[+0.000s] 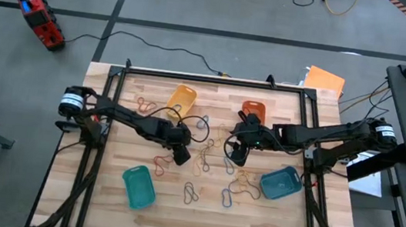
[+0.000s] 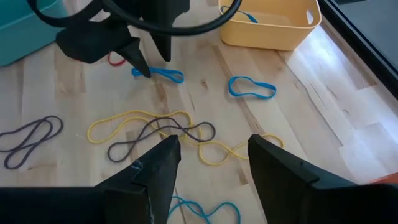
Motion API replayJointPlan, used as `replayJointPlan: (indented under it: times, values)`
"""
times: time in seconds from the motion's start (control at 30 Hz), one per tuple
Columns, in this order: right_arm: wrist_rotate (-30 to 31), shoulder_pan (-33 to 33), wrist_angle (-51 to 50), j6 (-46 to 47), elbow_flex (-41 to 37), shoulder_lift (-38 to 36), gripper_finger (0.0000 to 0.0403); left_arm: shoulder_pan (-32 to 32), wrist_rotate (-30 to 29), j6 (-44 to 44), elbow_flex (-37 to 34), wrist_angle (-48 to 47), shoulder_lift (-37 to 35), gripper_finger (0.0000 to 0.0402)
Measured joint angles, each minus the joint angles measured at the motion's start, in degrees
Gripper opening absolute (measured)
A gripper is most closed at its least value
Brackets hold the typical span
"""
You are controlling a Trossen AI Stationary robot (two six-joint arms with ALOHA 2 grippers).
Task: Sort rubber bands into baskets
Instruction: Put the blue rubber band into the yellow bin
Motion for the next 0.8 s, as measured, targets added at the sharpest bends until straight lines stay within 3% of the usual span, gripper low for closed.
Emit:
replayJointPlan:
  times: [0.23, 0.47, 0.8]
  values:
    - [0.0, 0.0, 0.0, 0.3, 0.0, 0.0, 0.0183, 0.0, -0.9, 0.8, 0.3, -0.1, 1.8, 0.0144]
    - [0.3, 0.0, 0.0, 0.4, 0.0, 0.0, 0.0185, 0.0, -0.5, 2.6, 0.0, -1.2, 0.3, 0.0016]
    - [0.5, 0.0, 0.0, 0.4, 0.0, 0.0, 0.0185, -0.1, 1.5, 6.6, 0.0, -3.4, -3.3, 0.0000]
